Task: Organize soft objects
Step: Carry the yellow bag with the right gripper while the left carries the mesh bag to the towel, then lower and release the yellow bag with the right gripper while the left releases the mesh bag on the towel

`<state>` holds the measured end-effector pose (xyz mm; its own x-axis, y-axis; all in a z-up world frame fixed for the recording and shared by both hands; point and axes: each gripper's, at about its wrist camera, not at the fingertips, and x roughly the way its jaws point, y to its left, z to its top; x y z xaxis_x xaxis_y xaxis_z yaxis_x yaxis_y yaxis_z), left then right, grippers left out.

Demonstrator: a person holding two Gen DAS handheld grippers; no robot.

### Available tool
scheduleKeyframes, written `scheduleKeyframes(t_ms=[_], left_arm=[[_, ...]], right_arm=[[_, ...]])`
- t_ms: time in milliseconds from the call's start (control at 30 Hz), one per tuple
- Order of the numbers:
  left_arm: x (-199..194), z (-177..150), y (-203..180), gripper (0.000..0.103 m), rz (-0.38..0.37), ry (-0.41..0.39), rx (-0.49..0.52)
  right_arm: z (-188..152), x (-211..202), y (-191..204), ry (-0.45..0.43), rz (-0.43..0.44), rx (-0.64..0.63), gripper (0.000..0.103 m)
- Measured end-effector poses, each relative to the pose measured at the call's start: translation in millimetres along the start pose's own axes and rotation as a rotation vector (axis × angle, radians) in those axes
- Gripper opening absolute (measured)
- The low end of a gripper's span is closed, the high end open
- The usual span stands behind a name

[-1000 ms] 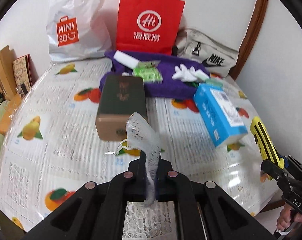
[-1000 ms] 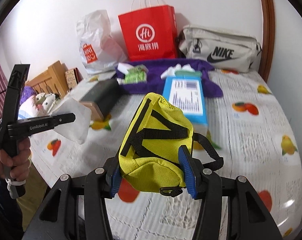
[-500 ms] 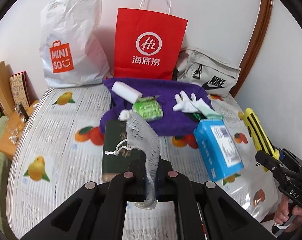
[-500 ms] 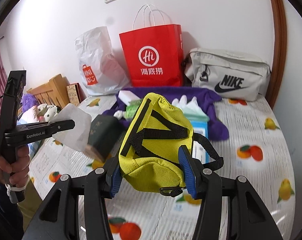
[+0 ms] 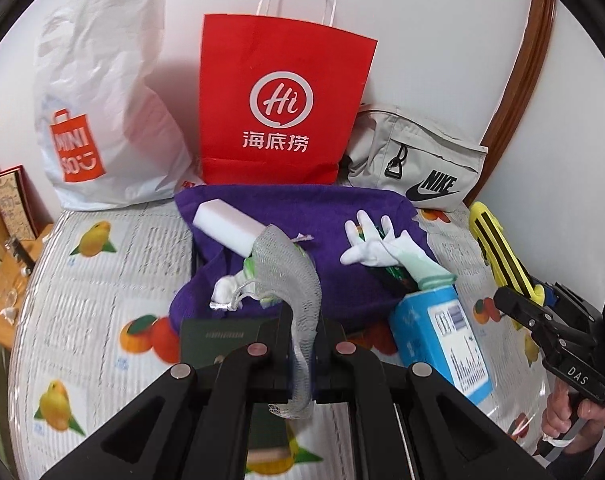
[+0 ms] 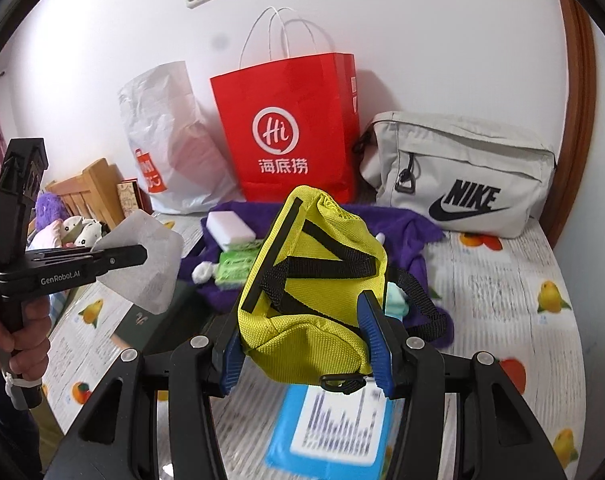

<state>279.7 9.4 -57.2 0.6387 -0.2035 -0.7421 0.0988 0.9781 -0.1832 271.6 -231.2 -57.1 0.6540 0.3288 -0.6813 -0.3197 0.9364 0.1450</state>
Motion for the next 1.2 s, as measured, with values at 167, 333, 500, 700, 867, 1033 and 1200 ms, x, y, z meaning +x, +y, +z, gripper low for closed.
scheduleKeyframes(t_ms=[167, 333, 500, 700, 867, 1033, 1200], left_arm=[[20, 14, 1, 0.006, -0.008, 0.009, -0.001], [40, 30, 3, 0.006, -0.031, 0.02, -0.006], [59, 46, 2, 0.006, -0.059, 0.024, -0.012], [88, 61, -1, 0.006, -0.071, 0.05, 0.005], [115, 61, 8, 0.006, -0.074, 0.09, -0.018], [134, 57, 18, 0.006, -0.076, 0.125, -0.051], [142, 56, 21, 0.009, -0.073, 0.145, -0.051]], right_arm=[[15, 25, -9, 0.011, -0.01, -0.009, 0.051], [30, 50, -16, 0.018, -0.016, -0.026, 0.051], [46, 81, -20, 0.037, -0.011, -0.074, 0.052], [56, 114, -31, 0.074, -0.024, -0.076, 0.052], [56, 139, -34, 0.13, -0.024, -0.071, 0.052], [55, 157, -33, 0.168, -0.018, -0.083, 0.052], [50, 168, -36, 0.196, -0.028, -0.087, 0.052]])
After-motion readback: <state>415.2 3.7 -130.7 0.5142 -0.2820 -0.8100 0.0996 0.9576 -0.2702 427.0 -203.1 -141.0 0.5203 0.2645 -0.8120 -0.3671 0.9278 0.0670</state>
